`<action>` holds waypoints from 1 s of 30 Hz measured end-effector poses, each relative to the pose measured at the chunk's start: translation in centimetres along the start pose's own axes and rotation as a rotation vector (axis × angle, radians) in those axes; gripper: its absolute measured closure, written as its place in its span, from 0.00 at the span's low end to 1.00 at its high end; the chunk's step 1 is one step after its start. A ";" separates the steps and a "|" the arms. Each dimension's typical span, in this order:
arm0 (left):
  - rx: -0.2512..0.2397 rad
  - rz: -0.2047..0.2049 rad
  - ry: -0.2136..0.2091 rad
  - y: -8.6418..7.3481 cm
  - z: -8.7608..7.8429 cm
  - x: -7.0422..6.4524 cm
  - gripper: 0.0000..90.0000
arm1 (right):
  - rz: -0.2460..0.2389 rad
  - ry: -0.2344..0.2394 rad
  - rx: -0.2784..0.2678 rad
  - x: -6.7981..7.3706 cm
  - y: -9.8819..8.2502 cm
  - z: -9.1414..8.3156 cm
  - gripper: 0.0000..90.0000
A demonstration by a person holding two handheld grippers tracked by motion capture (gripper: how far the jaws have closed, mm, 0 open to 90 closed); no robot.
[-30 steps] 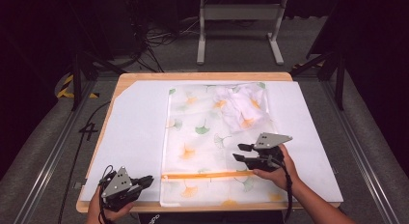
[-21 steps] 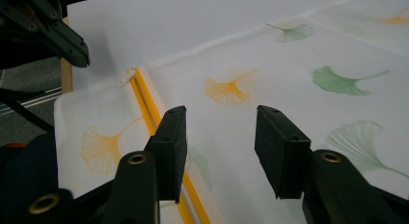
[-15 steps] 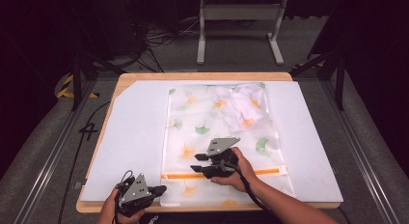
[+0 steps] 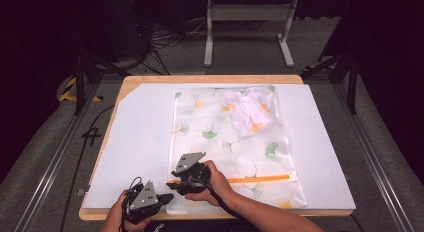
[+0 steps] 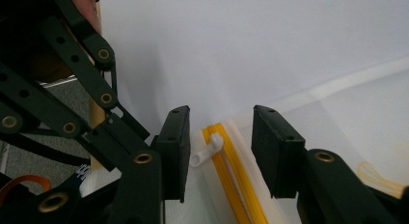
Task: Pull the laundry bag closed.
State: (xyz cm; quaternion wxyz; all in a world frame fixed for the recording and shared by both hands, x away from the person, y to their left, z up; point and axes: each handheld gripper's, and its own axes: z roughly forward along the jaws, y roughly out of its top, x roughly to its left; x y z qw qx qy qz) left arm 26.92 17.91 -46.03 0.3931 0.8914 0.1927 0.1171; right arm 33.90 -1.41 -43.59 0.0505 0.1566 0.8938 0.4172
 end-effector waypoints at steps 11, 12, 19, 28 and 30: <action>-0.001 0.002 -0.011 -0.1 0.0 0.2 0.99 | -0.024 -0.026 0.061 -0.5 -0.1 1.4 0.71; 0.000 -0.001 -0.012 -0.1 0.0 0.2 0.99 | -0.028 -0.026 0.064 -0.5 -0.1 1.3 0.72; -0.001 -0.005 -0.015 -0.1 0.0 0.3 0.99 | -0.022 0.039 0.073 -1.0 -0.5 0.9 0.91; -0.001 -0.009 -0.015 -0.1 0.0 0.3 0.99 | -0.004 0.084 0.067 -1.7 -0.8 0.8 1.00; 0.001 -0.011 -0.017 0.0 0.0 0.3 0.99 | 0.005 0.107 0.065 -2.1 -0.8 0.8 1.00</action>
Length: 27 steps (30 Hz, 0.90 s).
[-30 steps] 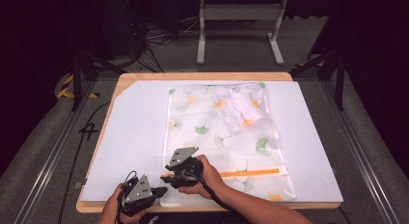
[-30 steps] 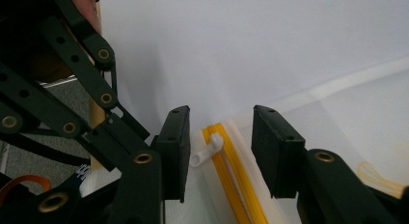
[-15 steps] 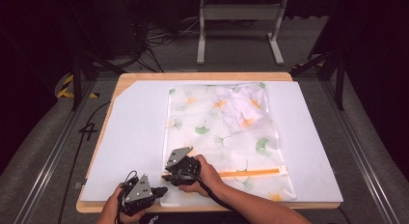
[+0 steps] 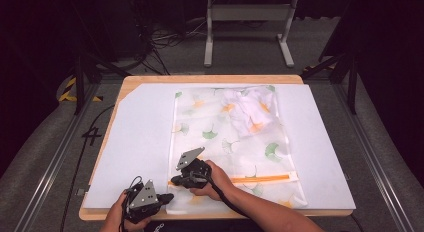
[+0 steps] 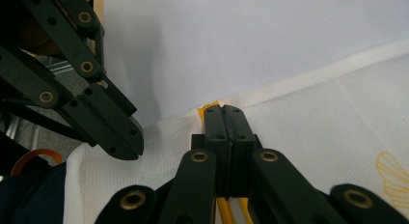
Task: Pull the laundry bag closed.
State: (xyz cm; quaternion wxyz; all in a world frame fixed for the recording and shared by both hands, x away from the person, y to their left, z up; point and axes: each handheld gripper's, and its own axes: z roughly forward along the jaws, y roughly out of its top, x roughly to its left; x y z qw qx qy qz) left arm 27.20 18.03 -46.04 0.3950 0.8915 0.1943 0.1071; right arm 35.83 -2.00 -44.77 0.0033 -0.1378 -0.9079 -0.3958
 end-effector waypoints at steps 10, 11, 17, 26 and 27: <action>-0.038 0.002 0.065 0.9 -0.2 0.7 0.93 | -0.033 -0.002 0.008 0.1 0.2 -0.3 1.00; -0.031 0.001 0.065 1.0 0.1 1.0 0.93 | -0.043 -0.008 0.012 0.2 0.3 -0.3 1.00; 0.011 0.013 0.062 1.0 1.1 1.4 1.00 | -0.086 -0.040 0.036 0.7 0.3 -0.1 1.00; -0.005 -0.014 0.053 0.7 1.1 1.5 1.00 | -0.119 -0.072 0.052 1.1 0.2 -0.3 1.00; -0.005 -0.018 0.049 0.7 1.1 1.5 1.00 | -0.120 -0.073 0.051 1.1 0.2 -0.3 1.00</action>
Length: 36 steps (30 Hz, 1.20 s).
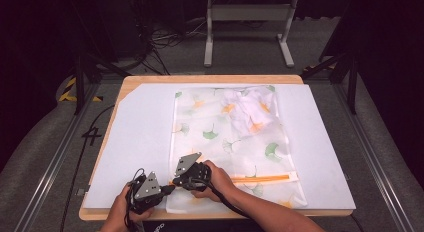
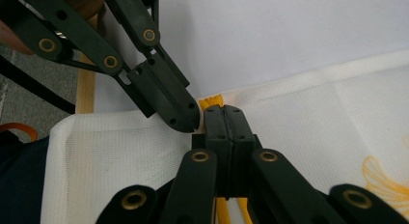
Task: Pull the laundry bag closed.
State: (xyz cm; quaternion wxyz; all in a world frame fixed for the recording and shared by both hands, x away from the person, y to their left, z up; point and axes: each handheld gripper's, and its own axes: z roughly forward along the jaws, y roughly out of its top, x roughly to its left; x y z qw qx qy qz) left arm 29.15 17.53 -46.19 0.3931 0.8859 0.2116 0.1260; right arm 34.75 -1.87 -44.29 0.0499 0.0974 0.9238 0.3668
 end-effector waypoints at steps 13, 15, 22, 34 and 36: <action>-0.030 -0.047 -0.034 -0.5 -0.1 0.4 1.00 | -0.031 -0.020 0.000 0.3 -0.3 -0.3 1.00; -0.032 -0.051 -0.042 -0.5 -0.2 0.6 1.00 | -0.041 -0.016 0.005 0.3 -0.2 -0.3 1.00; -0.019 -0.037 -0.028 -0.3 -0.1 0.4 1.00 | -0.135 -0.041 0.042 0.5 0.4 -0.1 1.00; -0.020 -0.040 -0.034 -0.3 -0.1 0.5 1.00 | -0.215 -0.055 0.050 0.5 0.7 0.2 0.99; -0.022 -0.043 -0.037 -0.4 -0.1 0.5 1.00 | -0.226 -0.054 0.065 0.5 0.7 0.1 0.99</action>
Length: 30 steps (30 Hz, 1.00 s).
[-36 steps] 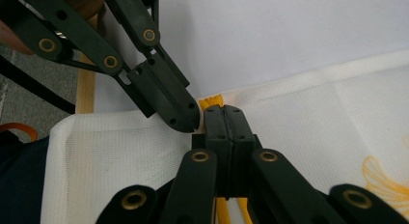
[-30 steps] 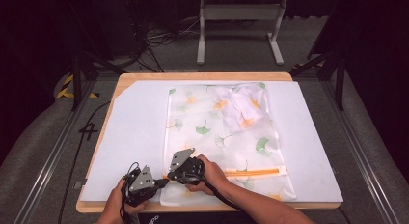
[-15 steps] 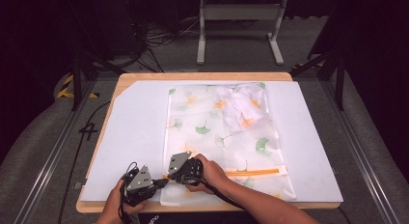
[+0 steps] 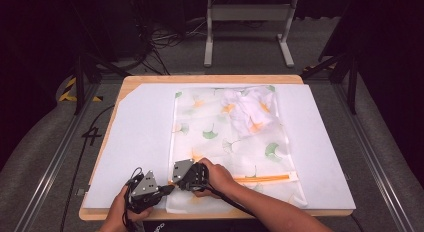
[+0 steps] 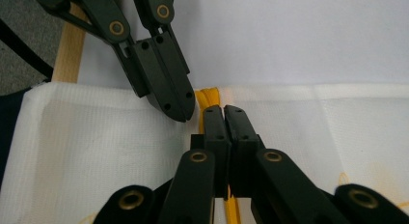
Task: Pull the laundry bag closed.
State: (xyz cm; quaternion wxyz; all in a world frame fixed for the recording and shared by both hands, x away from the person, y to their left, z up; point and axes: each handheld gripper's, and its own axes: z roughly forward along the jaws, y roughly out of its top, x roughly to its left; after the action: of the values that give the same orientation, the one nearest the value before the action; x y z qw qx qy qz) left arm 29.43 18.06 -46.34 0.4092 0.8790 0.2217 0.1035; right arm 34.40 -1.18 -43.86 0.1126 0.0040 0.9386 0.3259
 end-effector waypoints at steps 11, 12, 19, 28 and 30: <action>0.000 -0.017 -0.012 0.0 0.0 0.2 1.00 | -0.051 -0.014 0.022 -0.1 0.2 0.1 0.95; -0.001 -0.018 -0.014 0.0 0.0 0.2 1.00 | -0.051 -0.018 0.021 -0.1 0.2 0.1 0.94; -0.001 -0.020 -0.016 0.0 0.0 0.3 1.00 | -0.057 0.025 0.017 -0.3 0.6 0.6 0.99; -0.008 -0.034 -0.021 -0.1 0.0 0.3 1.00 | -0.036 0.040 -0.001 -0.6 0.1 0.4 1.00; -0.010 -0.038 -0.025 -0.2 0.0 0.4 1.00 | -0.026 0.043 -0.013 -0.5 -0.3 0.1 1.00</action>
State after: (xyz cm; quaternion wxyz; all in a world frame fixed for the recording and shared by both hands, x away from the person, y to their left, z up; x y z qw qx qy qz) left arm 29.71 18.33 -46.46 0.4181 0.8738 0.2328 0.0859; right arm 34.96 -1.38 -44.02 0.0965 -0.0159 0.9387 0.3306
